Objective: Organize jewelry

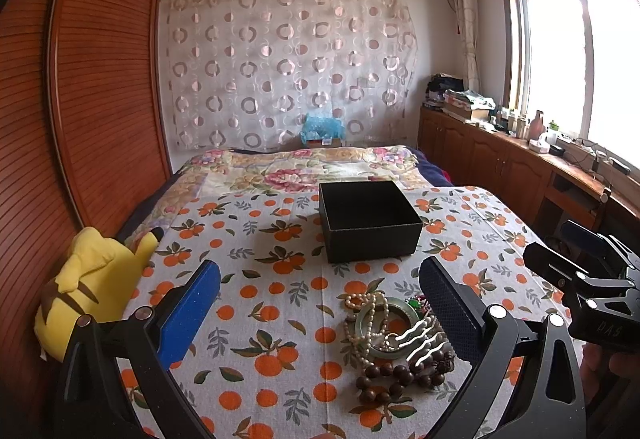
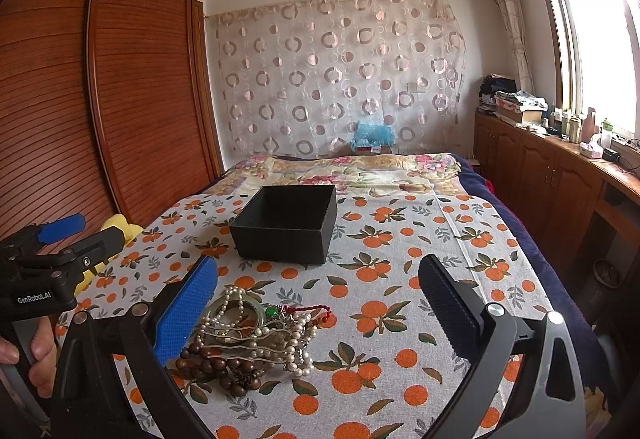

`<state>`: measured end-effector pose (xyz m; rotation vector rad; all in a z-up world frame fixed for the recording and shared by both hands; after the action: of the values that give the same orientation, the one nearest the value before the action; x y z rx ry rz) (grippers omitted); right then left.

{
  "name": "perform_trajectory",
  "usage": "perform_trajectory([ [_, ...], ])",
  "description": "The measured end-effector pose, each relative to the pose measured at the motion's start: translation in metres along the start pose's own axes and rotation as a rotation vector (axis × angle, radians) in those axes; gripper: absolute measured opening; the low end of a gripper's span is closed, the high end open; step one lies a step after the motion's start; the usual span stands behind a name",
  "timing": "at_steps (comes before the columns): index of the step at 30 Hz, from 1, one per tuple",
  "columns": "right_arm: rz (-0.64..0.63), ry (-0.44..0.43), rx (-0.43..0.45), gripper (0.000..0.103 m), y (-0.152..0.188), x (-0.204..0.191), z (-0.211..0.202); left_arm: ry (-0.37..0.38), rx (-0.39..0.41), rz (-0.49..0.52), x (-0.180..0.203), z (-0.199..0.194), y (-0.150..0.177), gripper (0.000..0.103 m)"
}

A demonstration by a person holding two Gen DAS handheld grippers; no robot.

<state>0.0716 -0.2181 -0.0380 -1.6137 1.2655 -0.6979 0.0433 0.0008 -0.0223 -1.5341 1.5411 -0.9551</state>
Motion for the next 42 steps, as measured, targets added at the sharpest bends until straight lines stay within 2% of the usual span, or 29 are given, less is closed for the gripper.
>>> perform_trajectory([
  [42,0.006,-0.002,0.002,0.101,0.0016,0.0011,0.0013,0.0,-0.001,0.001,-0.0008,-0.0007,0.0003,0.097],
])
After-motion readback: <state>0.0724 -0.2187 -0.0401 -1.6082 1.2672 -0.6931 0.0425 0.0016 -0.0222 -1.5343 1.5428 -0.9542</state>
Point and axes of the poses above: each gripper's, at about its wrist camera, not at the fingertips, and z roughly the way its jaws point, x to its right, y to its underside, the point moved 5 cm from there along z, roughly the way its jaws point, and after that the axes turned 1 degree about x, right-handed, at the moved point
